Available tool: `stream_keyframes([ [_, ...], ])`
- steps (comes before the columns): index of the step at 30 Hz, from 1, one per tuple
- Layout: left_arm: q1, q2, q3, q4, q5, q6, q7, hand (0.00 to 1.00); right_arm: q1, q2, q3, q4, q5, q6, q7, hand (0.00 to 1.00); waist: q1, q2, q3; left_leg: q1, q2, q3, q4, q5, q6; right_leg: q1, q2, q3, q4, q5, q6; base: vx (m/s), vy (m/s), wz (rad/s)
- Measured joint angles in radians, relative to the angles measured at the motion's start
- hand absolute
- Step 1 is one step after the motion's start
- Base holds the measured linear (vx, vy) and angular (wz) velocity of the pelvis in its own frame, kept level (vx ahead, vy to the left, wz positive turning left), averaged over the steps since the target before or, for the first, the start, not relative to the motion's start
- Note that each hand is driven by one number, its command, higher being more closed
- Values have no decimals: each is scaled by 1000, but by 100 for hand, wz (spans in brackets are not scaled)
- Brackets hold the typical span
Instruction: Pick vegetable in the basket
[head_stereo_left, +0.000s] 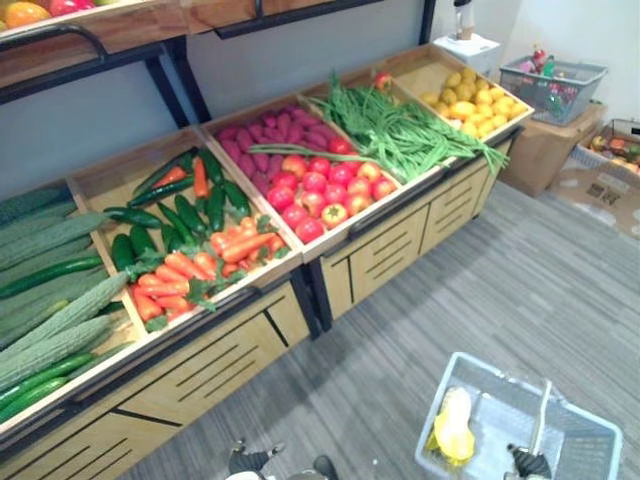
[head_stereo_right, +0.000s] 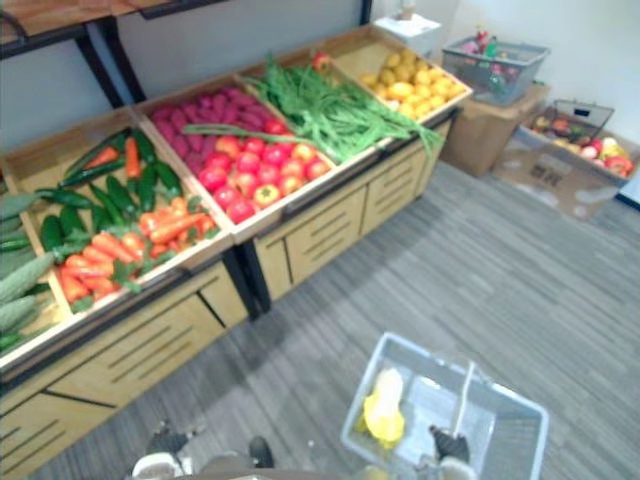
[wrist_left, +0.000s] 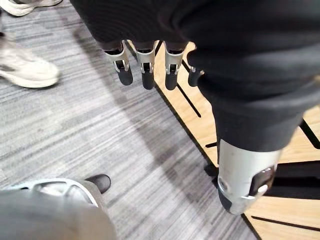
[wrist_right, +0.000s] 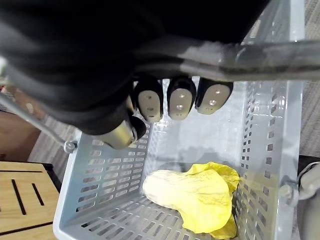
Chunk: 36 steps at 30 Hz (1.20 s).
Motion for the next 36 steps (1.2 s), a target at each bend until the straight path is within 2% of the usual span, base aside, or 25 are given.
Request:
stream_keyframes([
  [1,7,7,-12,5,0,6,-2,0,8,2,4,0,0,-3,-1,100,-3,2,5,34,5,-19,-15,0,0,-56,7,79,104,92,9,68,89,29],
  [2,9,6,-15,4,0,7,-2,0,5,1,4,-4,2,-7,-5,100,-4,13,9,47,9,-26,-18,-1,2,-76,19,117,145,108,25,91,55,30],
  [4,29,33,-15,6,-3,19,0,0,6,48,15,-19,3,-20,-14,100,-3,-32,22,62,27,-52,-14,-6,11,-121,63,185,165,11,47,87,-25,36],
  [6,25,38,-8,6,-4,20,0,0,6,67,18,-23,3,-25,-15,100,-4,-40,28,59,41,-82,-13,-7,11,-146,93,188,113,-17,58,141,-122,45],
  [8,21,21,27,7,-3,21,4,0,6,80,19,-36,10,-24,-15,100,-1,-28,33,61,74,-122,-3,-20,-11,-150,145,215,-42,-17,59,175,-190,45],
  [10,6,13,50,15,-3,21,4,0,6,83,20,-37,10,-24,-15,100,4,-19,39,60,97,-160,15,-36,-36,-143,173,247,-179,-11,66,200,-238,50],
  [11,3,8,67,15,-3,21,4,0,6,83,23,-38,10,-24,-15,100,3,-17,40,59,104,-183,24,-44,-49,-131,180,268,-255,1,86,289,-335,73],
  [12,1,7,84,14,-3,20,4,0,13,84,32,-38,10,-22,-15,100,4,-22,41,57,108,-212,37,-56,-76,-98,180,295,-356,40,115,248,-310,86],
  [13,1,11,105,12,-3,18,3,0,23,92,36,-38,10,-22,-14,100,3,-43,41,58,100,-236,44,-65,-98,-71,165,316,-398,109,126,327,-469,106],
  [14,-6,-4,113,22,-3,18,4,0,22,89,35,-34,10,-18,-15,100,5,-30,39,62,126,-257,34,-70,-114,-49,183,300,-380,35,126,217,-341,84],
  [15,-6,-14,122,21,-3,16,3,0,19,79,35,-40,10,-17,-14,100,8,-13,42,64,146,-253,23,-60,-124,-53,199,282,-371,30,121,320,-445,79],
  [17,-9,-47,151,17,-4,16,4,0,4,51,42,-39,0,-15,-6,100,7,28,44,67,177,-242,-29,19,-144,-50,212,212,-338,-34,94,222,-284,73],
  [18,-9,-55,156,17,-4,15,4,0,3,46,45,-39,0,-14,-1,100,8,35,43,84,183,-239,-68,59,-164,-49,214,187,-309,-63,85,149,-190,66],
  [19,-9,-60,160,17,-5,15,4,0,3,46,52,-39,0,-13,2,100,10,36,43,90,186,-238,-85,74,-168,-49,216,175,-297,-74,79,157,-201,58],
  [21,-9,-65,178,12,-5,15,2,0,-9,48,103,-40,-1,-14,6,100,21,42,38,93,195,-226,-114,115,-161,-47,225,146,-286,-94,62,111,-166,33],
  [27,-7,-65,167,-11,-11,15,4,0,-28,58,180,-41,-1,-17,8,100,20,39,38,41,179,-216,-134,192,-146,-47,209,87,-313,-99,55,19,-57,30],
  [34,1,-57,131,-17,-43,14,5,0,-25,57,203,-39,3,-16,8,100,10,34,34,44,144,-208,-177,208,-134,-47,180,66,-319,-99,59,-58,39,15],
  [35,7,-41,64,23,-43,14,3,0,4,40,204,1,10,-21,11,100,5,48,0,78,98,-134,-195,155,-128,13,167,118,-469,-5,98,-43,39,5],
  [36,7,-41,64,23,-43,14,3,0,5,40,204,1,10,-21,11,100,5,48,0,78,98,-134,-195,155,-128,13,167,118,-469,-5,98,0,0,0],
])
